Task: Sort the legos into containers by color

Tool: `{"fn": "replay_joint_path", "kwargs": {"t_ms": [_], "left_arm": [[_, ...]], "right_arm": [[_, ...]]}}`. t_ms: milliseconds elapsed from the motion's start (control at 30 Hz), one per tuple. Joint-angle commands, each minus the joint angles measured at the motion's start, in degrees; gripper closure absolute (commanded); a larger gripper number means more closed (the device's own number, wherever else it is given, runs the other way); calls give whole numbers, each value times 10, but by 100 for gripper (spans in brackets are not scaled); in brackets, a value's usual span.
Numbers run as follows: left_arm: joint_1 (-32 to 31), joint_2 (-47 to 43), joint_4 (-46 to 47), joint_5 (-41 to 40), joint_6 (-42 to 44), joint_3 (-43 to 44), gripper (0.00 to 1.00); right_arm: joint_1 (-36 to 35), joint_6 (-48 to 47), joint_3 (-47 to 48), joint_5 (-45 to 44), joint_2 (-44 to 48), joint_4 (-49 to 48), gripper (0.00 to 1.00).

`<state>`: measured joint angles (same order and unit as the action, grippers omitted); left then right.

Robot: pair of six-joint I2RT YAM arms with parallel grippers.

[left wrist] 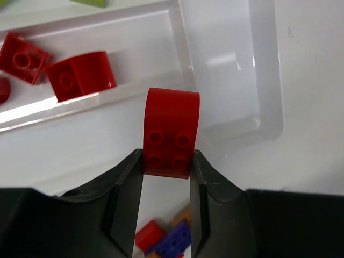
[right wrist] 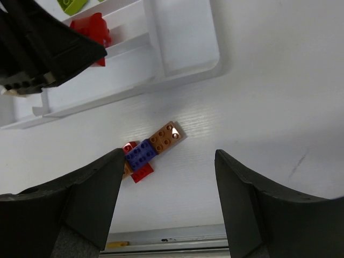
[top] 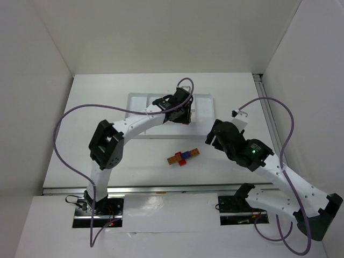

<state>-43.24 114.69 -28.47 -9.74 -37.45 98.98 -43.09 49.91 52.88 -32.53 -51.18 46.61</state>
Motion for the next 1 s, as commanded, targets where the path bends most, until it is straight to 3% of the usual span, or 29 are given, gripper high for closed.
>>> {"fn": "replay_joint_path", "kwargs": {"t_ms": [0,167,433,533,567,633,967], "left_arm": [[6,50,-8,-2,13,71,66],[11,128,-8,-16,-10,153,65],[45,163,-14,-3,-25,158,65],[50,176,-19,2,-19,163,55],[50,181,-19,2,-19,169,45],[50,181,-26,-6,-14,169,33],[56,138,-15,-13,4,128,31]], "right_arm": [[3,32,-2,-45,15,50,25],[3,44,-2,-32,32,55,25],[3,55,-13,-25,45,61,25],[3,55,-13,-25,45,61,25],[3,55,-13,-25,38,61,25],[3,55,-8,-20,33,61,25],[3,50,-8,-15,21,45,25]]}}
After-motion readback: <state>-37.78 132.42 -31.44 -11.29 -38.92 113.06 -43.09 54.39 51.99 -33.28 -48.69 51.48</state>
